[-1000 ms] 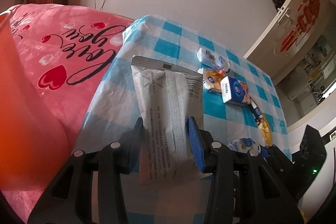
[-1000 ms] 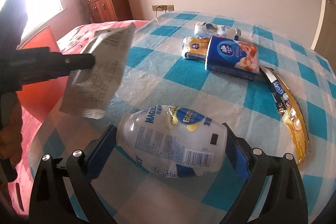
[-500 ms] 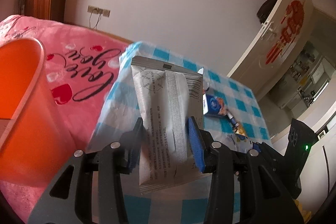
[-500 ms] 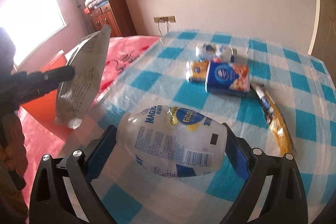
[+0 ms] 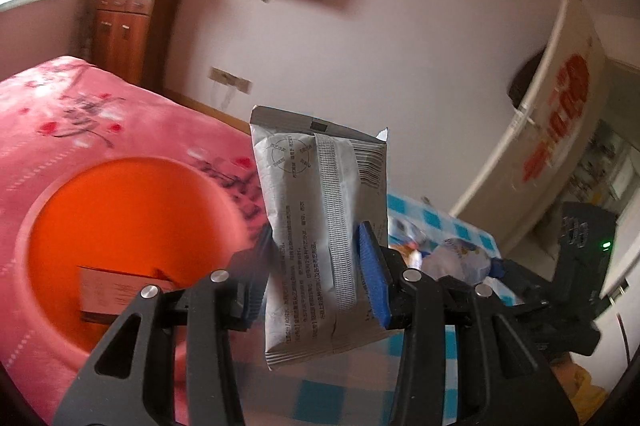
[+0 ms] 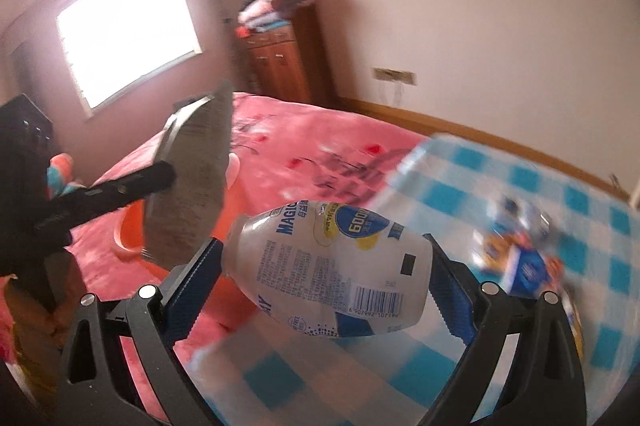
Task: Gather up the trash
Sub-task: 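Carry the packet and bottle over the orange bucket and open both grippers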
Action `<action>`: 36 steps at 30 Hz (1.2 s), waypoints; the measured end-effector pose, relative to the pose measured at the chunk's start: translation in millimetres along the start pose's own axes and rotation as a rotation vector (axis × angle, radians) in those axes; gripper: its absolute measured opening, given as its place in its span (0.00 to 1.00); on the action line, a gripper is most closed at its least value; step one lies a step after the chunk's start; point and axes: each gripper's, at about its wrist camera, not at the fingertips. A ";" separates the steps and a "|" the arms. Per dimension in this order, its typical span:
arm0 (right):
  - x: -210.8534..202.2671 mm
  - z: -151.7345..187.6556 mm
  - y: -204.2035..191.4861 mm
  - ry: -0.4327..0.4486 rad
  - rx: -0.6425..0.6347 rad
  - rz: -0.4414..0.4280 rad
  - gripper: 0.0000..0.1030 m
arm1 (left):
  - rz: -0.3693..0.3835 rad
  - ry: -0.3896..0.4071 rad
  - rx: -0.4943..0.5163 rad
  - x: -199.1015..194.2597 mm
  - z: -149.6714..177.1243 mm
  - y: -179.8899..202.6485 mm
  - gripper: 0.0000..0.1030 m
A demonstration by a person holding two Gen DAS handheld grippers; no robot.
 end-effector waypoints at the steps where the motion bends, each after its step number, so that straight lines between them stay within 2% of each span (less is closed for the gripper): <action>1: 5.5 -5.5 -6.5 -0.003 -0.014 -0.017 0.92 | -0.023 0.009 -0.011 -2.2 -2.2 -9.8 0.43; 5: 38.0 -30.5 -40.5 -0.020 -0.085 -0.107 0.92 | -0.118 0.022 -0.061 -3.6 -5.9 -47.5 0.43; 10: 76.5 -46.3 -68.9 -0.050 -0.138 -0.179 0.92 | -0.201 -0.004 -0.102 6.2 -2.6 -82.2 0.43; 14: 106.8 -53.7 -81.7 -0.080 -0.152 -0.219 0.92 | -0.232 -0.035 -0.122 15.9 3.4 -99.9 0.43; 22: 151.4 -54.7 -80.1 -0.136 -0.101 -0.270 0.92 | -0.263 -0.081 -0.128 32.4 11.1 -114.0 0.45; 25: 158.3 -52.7 -74.5 -0.135 -0.058 -0.284 0.93 | -0.288 -0.079 -0.115 34.2 12.9 -113.4 0.53; 27: 156.1 -51.5 -68.9 -0.123 -0.030 -0.302 0.94 | -0.294 -0.072 -0.110 33.9 13.8 -112.5 0.64; 32: 150.5 -53.5 -59.3 -0.093 0.016 -0.317 0.95 | -0.326 -0.049 -0.091 32.3 15.9 -109.7 0.75; 36: 140.7 -52.9 -56.9 -0.063 0.029 -0.305 0.95 | -0.332 -0.031 -0.109 28.0 17.4 -114.5 0.78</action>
Point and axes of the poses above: each gripper's, at about its wrist camera, not at the fingertips, and x roughly the way its jaws point, y to its right, z to its underside, and after that the axes turned 15 degrees about -z, right-handed
